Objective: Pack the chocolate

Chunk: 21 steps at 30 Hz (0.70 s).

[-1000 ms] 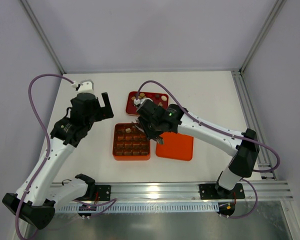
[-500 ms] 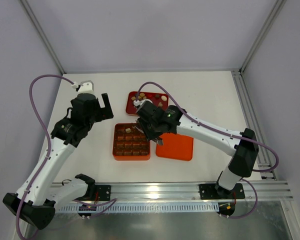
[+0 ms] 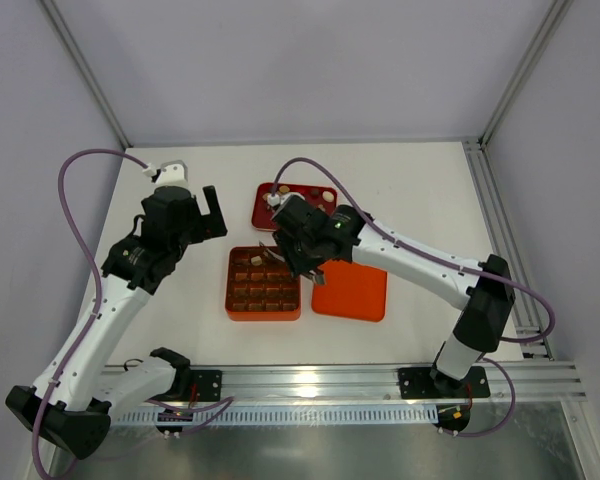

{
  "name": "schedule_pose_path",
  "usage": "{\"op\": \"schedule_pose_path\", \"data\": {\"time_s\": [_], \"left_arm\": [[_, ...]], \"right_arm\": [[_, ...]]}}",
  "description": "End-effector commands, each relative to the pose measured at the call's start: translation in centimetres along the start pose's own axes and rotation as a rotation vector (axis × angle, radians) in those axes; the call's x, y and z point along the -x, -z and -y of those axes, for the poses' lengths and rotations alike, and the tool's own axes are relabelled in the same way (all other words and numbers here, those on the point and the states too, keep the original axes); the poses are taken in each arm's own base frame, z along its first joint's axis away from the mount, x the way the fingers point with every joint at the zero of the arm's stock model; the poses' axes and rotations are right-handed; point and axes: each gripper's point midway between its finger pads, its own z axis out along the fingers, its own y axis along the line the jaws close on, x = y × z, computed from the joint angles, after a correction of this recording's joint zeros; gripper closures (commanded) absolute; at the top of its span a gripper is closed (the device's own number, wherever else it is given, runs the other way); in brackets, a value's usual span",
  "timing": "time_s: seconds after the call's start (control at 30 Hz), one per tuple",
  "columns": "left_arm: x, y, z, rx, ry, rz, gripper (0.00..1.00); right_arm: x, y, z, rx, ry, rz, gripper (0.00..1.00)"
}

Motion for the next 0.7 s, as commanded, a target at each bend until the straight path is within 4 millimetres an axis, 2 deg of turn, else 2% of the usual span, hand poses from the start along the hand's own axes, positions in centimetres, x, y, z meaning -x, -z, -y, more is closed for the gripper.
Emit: {"op": "schedule_pose_path", "data": {"time_s": [0.0, 0.1, 0.13, 0.23, 0.33, 0.67], "left_arm": [[1.4, 0.2, 0.4, -0.02, 0.031, 0.047, 0.0], [1.5, 0.2, 0.3, -0.02, 0.032, 0.048, 0.0], [1.4, 0.2, 0.4, -0.021, 0.033, 0.048, 0.0], [1.5, 0.3, 0.4, -0.022, 0.035, 0.049, 0.0], [1.5, 0.2, 0.5, -0.025, 0.033, 0.045, 0.0], [1.6, 0.2, 0.4, -0.022, 0.032, 0.05, 0.0]], "right_arm": [[5.3, 3.3, 2.0, -0.008, -0.049, 0.145, 0.53], [6.8, 4.2, 4.2, -0.029, -0.073, 0.174, 0.53], [7.4, 4.2, 5.8, -0.049, -0.103, 0.179, 0.53], [7.7, 3.5, 8.9, -0.092, -0.146, 0.173, 0.54], [7.6, 2.4, 10.9, -0.116, -0.173, 0.154, 0.56], [6.1, -2.5, 12.4, -0.138, -0.19, 0.044, 0.6]]}}
